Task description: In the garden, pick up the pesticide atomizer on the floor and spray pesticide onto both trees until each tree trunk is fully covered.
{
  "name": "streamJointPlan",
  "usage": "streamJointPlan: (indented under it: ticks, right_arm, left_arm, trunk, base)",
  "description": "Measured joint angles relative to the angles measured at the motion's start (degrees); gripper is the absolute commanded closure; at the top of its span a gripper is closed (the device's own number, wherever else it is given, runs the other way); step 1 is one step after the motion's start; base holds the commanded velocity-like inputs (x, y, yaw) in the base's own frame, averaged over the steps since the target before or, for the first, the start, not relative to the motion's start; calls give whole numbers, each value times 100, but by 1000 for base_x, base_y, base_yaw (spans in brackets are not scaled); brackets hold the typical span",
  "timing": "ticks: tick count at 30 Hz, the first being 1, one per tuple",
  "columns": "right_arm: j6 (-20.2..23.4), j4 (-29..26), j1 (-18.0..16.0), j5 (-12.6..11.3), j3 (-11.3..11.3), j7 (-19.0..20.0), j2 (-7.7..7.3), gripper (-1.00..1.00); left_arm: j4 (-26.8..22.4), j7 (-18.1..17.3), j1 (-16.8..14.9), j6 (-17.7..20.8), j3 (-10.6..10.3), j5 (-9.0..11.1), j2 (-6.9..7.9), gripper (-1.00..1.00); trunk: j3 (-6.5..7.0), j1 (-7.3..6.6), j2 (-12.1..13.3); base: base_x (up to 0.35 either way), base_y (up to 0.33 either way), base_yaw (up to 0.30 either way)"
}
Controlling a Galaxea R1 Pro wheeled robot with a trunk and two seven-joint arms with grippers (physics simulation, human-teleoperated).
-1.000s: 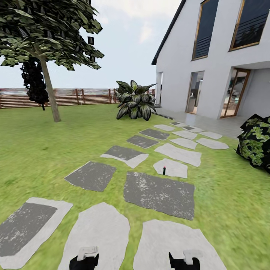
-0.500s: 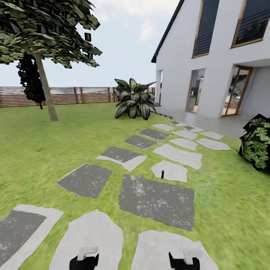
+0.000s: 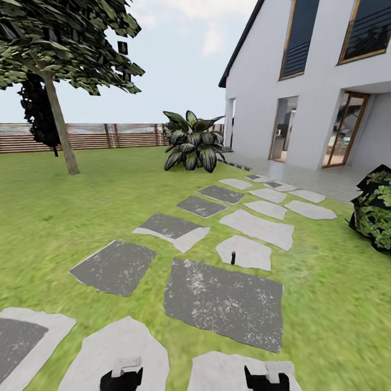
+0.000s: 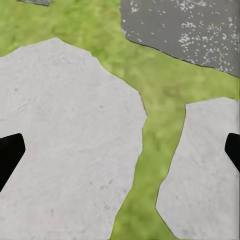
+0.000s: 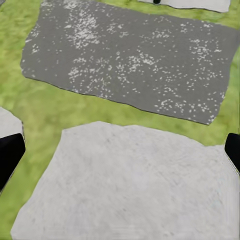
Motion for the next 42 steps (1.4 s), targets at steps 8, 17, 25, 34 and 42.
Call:
streamJointPlan:
  ticks: [8,17,25,34,42]
  right_arm:
    - [0,0,1,0,0,0,0,-100]
    - [0,0,1,0,0,0,0,-100]
    - [0,0,3,0,0,0,0,-100]
    - [0,0,3,0,0,0,0,-100]
    - [0,0,1,0,0,0,0,-100]
  left_arm:
    - [0,2,0,0,2,0,1,-100]
    - [0,3,2,0,2,0,2,-100]
    - [0,3,0,0,2,0,8,-100]
    - [0,3,0,0,2,0,8,-100]
    - [0,3,2,0,2,0,5,-100]
  trunk:
    - [0,0,0]
    - [0,0,0]
    - [0,0,0]
    - [0,0,0]
    - [0,0,0]
  base:
    - [307,-164,0]
    - [301,-194,0]
    - [303,-174,0]
    - [311,-141,0]
    - [333,-56,0]
